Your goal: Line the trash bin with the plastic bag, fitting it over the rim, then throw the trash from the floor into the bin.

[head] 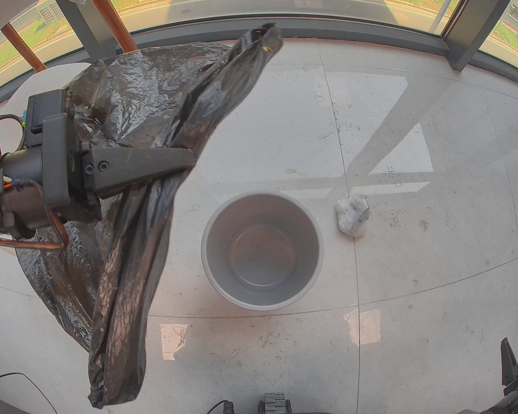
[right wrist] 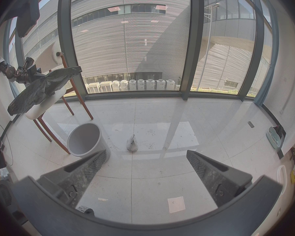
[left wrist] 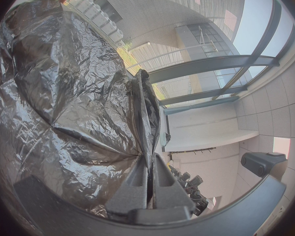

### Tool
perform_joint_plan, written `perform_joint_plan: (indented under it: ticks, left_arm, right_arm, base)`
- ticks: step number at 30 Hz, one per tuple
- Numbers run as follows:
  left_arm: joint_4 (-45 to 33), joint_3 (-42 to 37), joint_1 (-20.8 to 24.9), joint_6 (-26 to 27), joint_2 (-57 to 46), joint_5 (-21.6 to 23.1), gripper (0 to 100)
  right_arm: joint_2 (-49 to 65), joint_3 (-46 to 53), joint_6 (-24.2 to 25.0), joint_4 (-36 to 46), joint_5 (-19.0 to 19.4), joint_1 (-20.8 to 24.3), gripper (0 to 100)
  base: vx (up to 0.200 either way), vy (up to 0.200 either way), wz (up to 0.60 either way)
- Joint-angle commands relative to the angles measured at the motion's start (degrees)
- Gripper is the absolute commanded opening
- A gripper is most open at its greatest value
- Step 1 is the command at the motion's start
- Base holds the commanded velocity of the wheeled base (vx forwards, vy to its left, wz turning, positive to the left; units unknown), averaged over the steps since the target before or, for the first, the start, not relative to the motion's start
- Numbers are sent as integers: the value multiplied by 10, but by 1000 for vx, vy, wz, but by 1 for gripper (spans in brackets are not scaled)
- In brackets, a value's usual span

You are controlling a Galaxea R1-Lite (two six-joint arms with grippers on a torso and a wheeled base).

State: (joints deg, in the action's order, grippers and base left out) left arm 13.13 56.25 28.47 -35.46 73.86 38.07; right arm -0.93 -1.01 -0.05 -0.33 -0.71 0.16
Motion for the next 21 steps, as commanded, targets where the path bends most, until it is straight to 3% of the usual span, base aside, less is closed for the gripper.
perform_joint_plan:
  ticks: [1,15,21]
  left_arm:
    - [1,-8,44,0,15,0,0]
    - [2,-11,170,1,68,0,0]
    - [4,-9,192,3,100,0,0]
  right_arm:
    - [8,10,0,0,0,0,100]
    - [9,10,1,-1,-1,1,100]
    - [8,10,2,0,-1,1,100]
  base:
    - [0,0,0]
    - [0,0,0]
    - [0,0,0]
